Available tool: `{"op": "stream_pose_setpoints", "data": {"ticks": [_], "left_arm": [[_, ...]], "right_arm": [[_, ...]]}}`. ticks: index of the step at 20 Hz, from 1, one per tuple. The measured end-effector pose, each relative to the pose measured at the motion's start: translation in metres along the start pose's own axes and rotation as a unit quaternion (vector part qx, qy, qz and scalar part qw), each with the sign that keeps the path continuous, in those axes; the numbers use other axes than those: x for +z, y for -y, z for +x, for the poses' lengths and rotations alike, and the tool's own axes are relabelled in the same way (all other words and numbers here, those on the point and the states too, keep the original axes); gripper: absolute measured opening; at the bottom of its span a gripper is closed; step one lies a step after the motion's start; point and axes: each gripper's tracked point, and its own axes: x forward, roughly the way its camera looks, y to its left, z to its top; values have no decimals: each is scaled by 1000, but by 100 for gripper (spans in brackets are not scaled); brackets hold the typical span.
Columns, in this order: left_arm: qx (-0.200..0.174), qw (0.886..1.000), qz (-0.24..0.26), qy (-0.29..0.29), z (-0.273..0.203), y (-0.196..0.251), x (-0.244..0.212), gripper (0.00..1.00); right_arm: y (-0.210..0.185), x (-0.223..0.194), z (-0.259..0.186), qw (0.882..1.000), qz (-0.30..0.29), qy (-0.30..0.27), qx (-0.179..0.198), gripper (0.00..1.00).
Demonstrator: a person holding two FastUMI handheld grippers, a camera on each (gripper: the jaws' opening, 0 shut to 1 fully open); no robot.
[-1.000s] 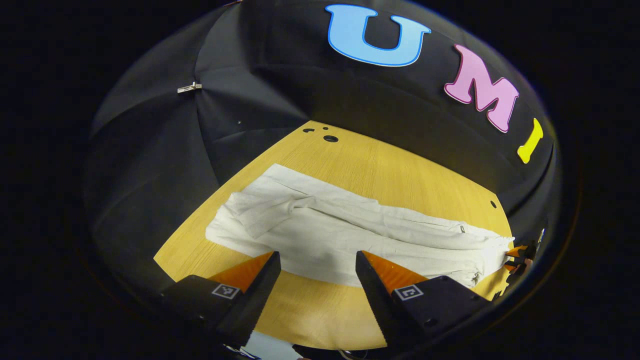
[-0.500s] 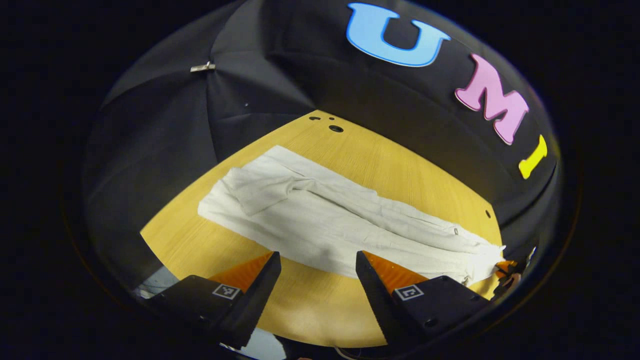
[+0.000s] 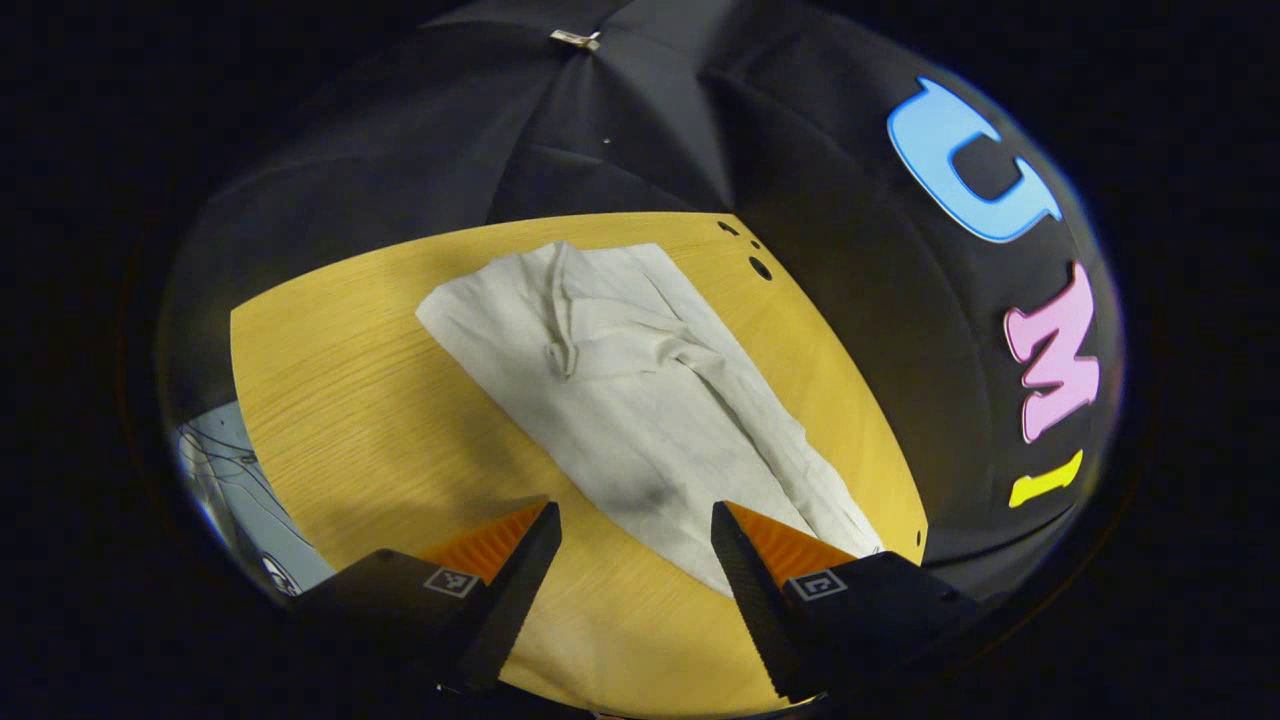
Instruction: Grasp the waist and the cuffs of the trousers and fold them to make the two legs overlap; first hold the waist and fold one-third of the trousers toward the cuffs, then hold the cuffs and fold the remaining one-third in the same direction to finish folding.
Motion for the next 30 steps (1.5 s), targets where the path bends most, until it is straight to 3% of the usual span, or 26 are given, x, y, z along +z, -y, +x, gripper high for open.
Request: {"op": "stream_pose_setpoints", "data": {"ticks": [6,7,11,13,14,15,17,18,20,26,30], "left_arm": [[-8,1000,6,8,22,7,25,100],[-7,1000,10,8,26,9,30,97],[2,999,44,0,46,22,35,94],[8,998,69,-2,56,27,39,97],[40,996,80,-10,65,19,39,92],[74,993,89,-13,68,9,43,68],[65,993,95,-22,71,11,41,21],[59,994,89,-20,67,12,41,12],[47,996,73,-23,66,12,38,6],[18,998,63,-12,55,19,39,6],[14,998,55,-22,53,19,42,6]], "right_arm": [[-10,0,-10,1000,-8,8,0,10],[-9,0,-12,1000,-5,10,1,10],[-9,-2,-17,1000,-11,10,0,10],[-11,-4,-20,1000,-9,11,1,10],[-10,-5,-20,1000,-9,10,0,10],[-9,-6,-21,1000,-8,11,0,10],[-8,-8,-23,1000,-7,12,1,10],[-7,-8,-24,1000,-6,13,3,10],[-6,-7,-30,1000,-6,17,8,10],[-20,9,-60,998,-20,44,44,10],[-61,13,-74,991,-88,51,83,10]]}}
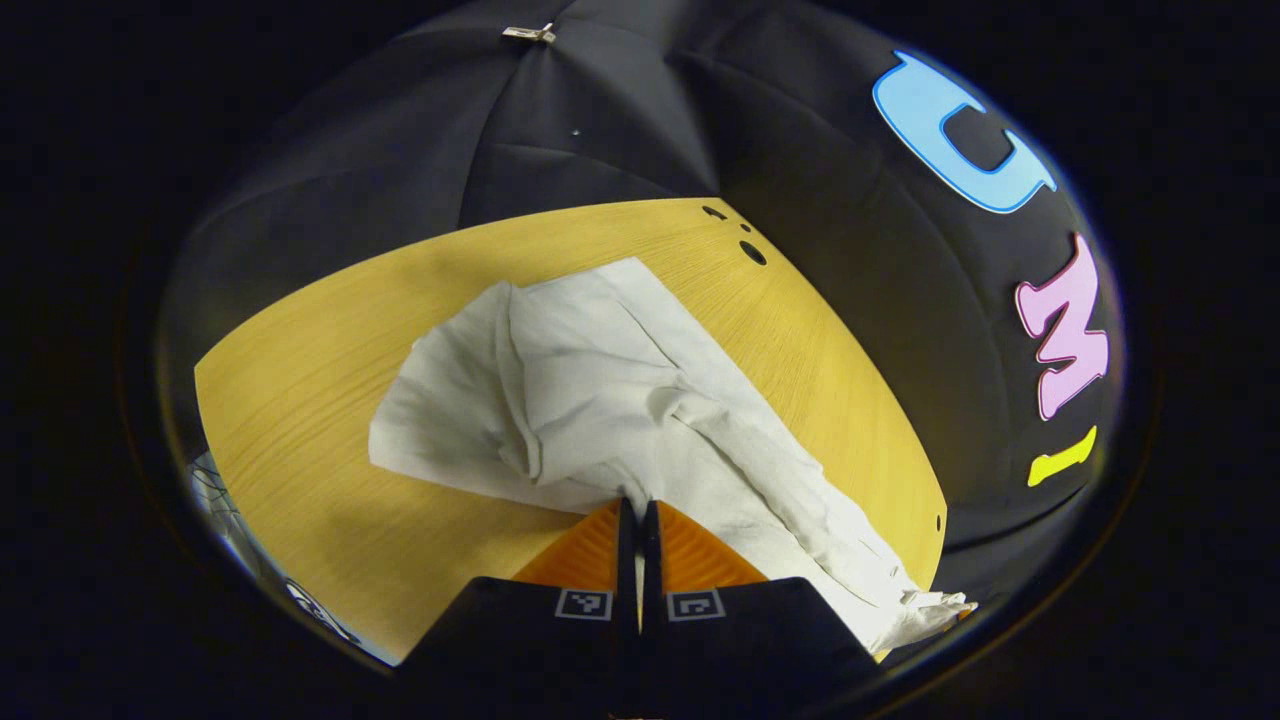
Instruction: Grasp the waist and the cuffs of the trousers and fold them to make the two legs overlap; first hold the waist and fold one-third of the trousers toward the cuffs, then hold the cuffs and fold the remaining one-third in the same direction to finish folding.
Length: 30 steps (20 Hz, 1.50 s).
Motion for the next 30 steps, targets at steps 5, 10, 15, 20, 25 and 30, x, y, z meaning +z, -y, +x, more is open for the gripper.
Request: {"op": "stream_pose_setpoints", "data": {"ticks": [5,10,15,20,25,30], "left_arm": [[-8,1000,15,-23,1,0,-1,6],[-15,999,14,-32,6,0,-3,6],[-19,999,8,-36,4,-1,0,6],[-18,999,0,-37,6,-1,-1,6],[-18,999,-6,-34,7,0,0,6],[-19,999,-15,-31,7,0,0,6]], "right_arm": [[-77,-4,-16,995,-63,-4,75,10],[-149,-43,-20,984,-104,-39,143,10],[-191,-113,-18,964,-164,-101,184,10],[-197,-184,-2,939,-225,-176,190,10],[-187,-221,-8,918,-230,-260,191,24],[-183,-248,-17,903,-216,-311,202,43]]}}
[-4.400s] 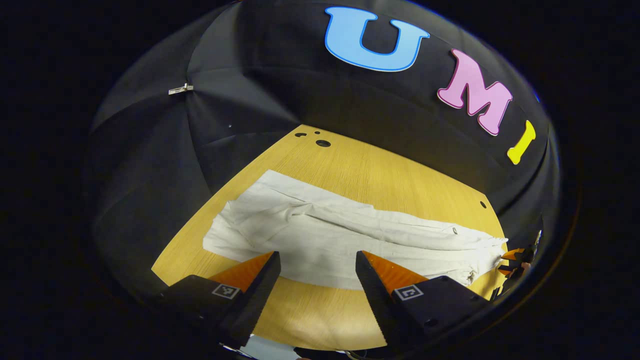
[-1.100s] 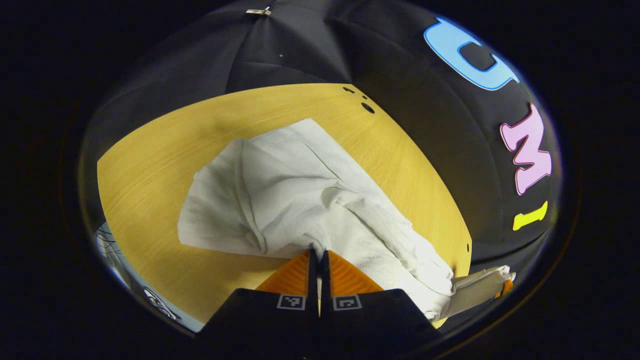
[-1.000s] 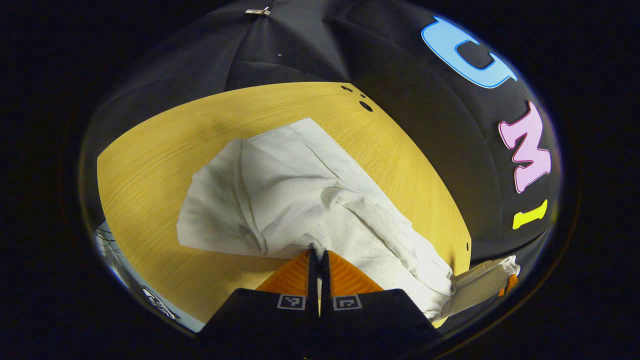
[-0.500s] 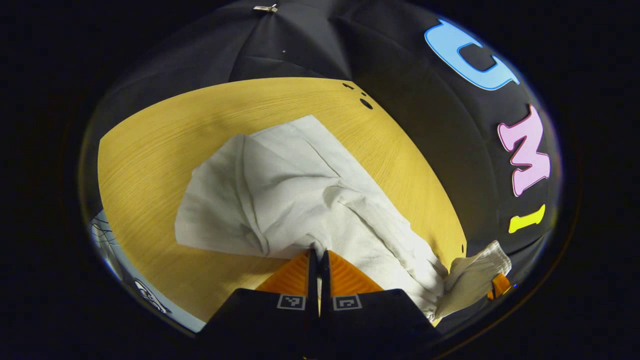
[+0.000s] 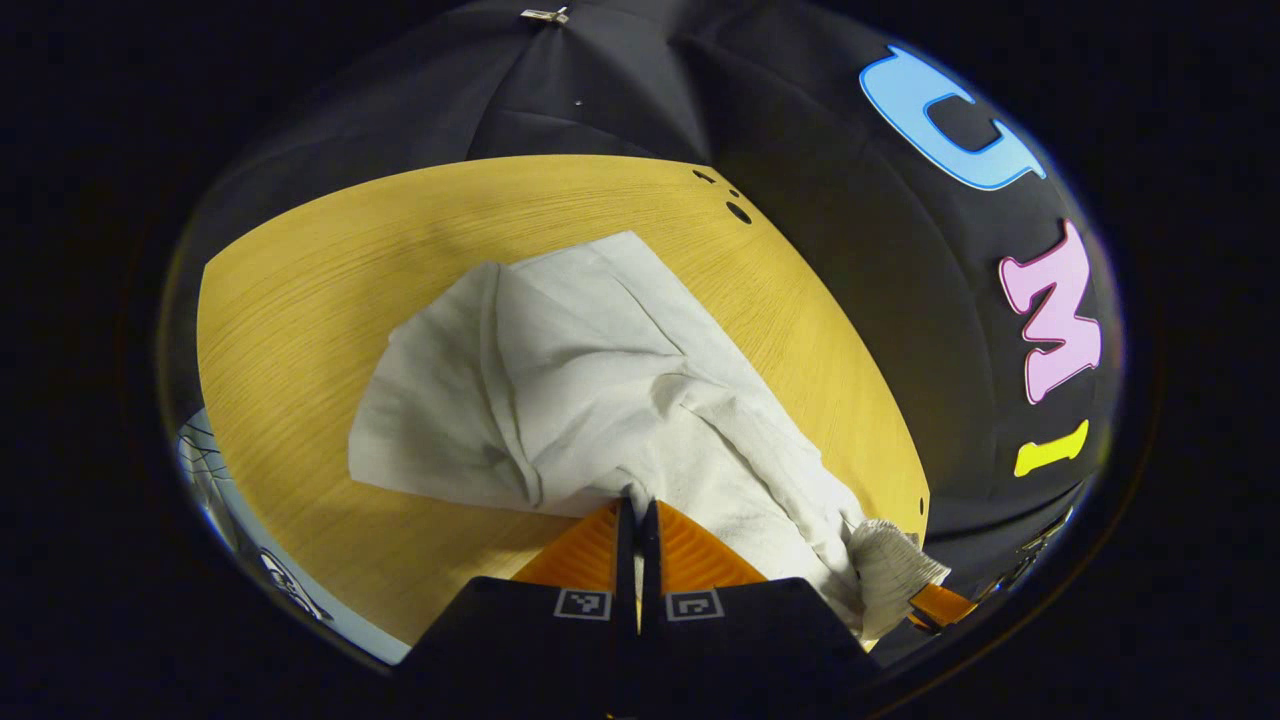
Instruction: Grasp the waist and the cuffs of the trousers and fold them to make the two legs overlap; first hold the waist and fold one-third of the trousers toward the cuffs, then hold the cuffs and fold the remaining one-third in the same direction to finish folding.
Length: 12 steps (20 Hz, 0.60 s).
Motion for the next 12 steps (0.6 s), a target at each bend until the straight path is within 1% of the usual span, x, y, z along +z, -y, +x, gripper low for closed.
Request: {"op": "stream_pose_setpoints", "data": {"ticks": [1,3,4,6,8,10,12], "left_arm": [[-1,1000,-2,1,0,0,1,6],[-2,1000,-5,2,-2,0,1,6],[-2,1000,-7,1,-1,0,0,6],[-4,1000,-16,2,-2,0,1,6],[-14,999,-39,9,-4,2,4,6],[-35,998,-56,22,-9,8,9,5],[-63,996,-58,38,-19,21,18,6]], "right_arm": [[-6,-5,0,1000,8,-7,16,47],[-28,-15,-5,997,28,-29,66,50],[-35,-21,-6,995,36,-37,80,53],[-27,-18,-8,996,44,-28,75,54],[-8,-9,-17,997,55,-12,58,54],[22,5,-30,997,73,14,34,54],[54,18,-50,994,98,43,11,54]]}}
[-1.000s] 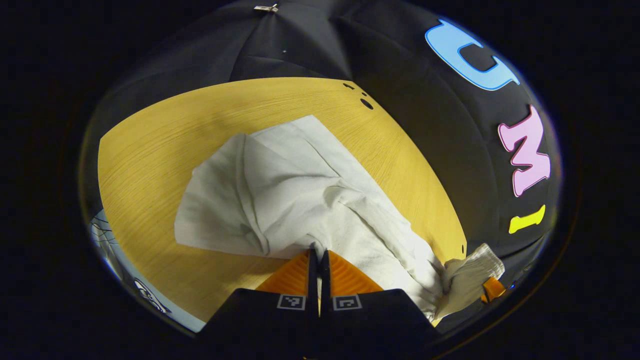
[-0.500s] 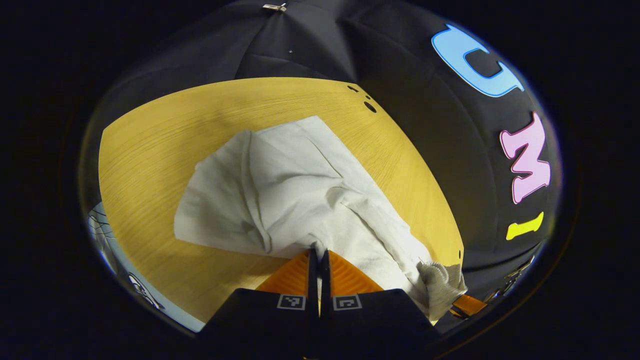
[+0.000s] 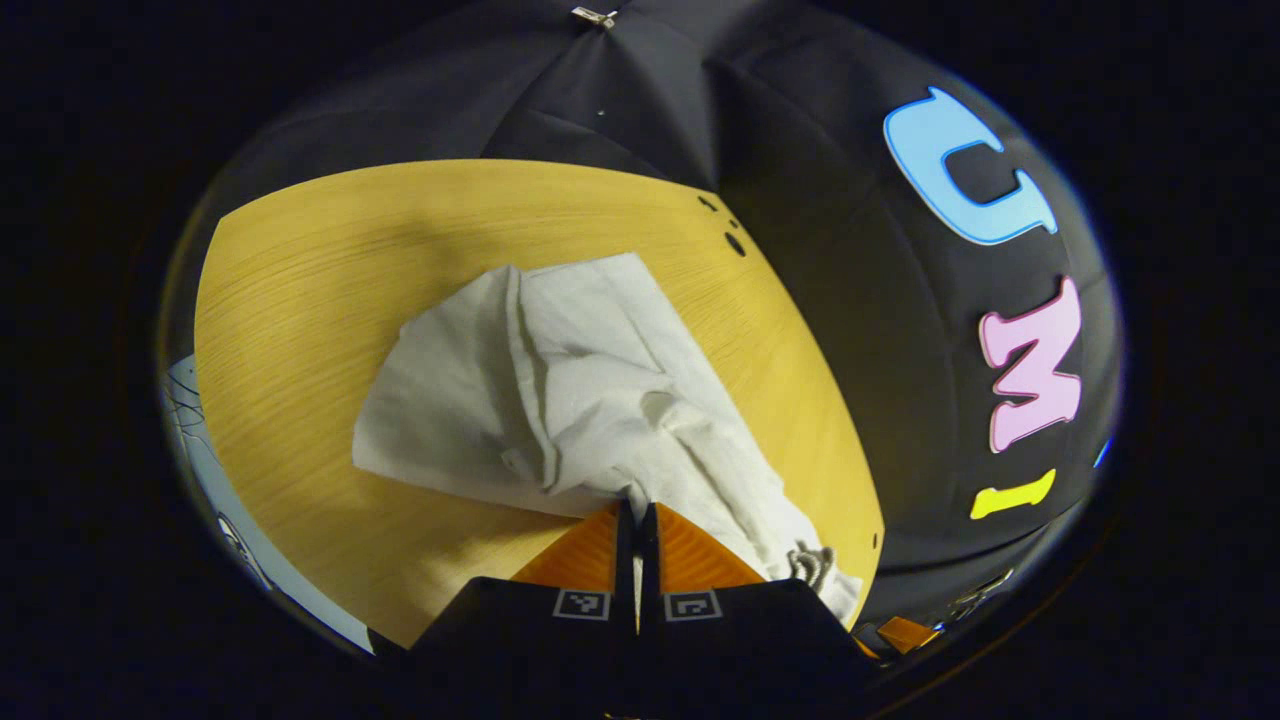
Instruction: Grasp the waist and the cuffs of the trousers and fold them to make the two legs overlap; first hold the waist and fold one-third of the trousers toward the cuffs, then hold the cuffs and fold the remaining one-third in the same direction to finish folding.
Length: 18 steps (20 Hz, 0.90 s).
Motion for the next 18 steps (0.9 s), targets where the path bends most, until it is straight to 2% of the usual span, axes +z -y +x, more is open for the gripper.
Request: {"op": "stream_pose_setpoints", "data": {"ticks": [4,5,8,13,18], "left_arm": [[-58,998,28,26,-14,48,15,6],[-70,996,42,31,-17,62,19,8],[-103,988,105,43,-25,109,20,5],[-164,959,230,40,-31,194,3,5],[-203,923,326,10,-29,245,-48,5]], "right_arm": [[61,28,-29,996,36,53,-59,54],[78,31,-37,994,45,61,-79,54],[116,29,-60,988,79,76,-111,54],[160,16,-87,977,125,87,-150,54],[180,5,-108,972,136,98,-162,54]]}}
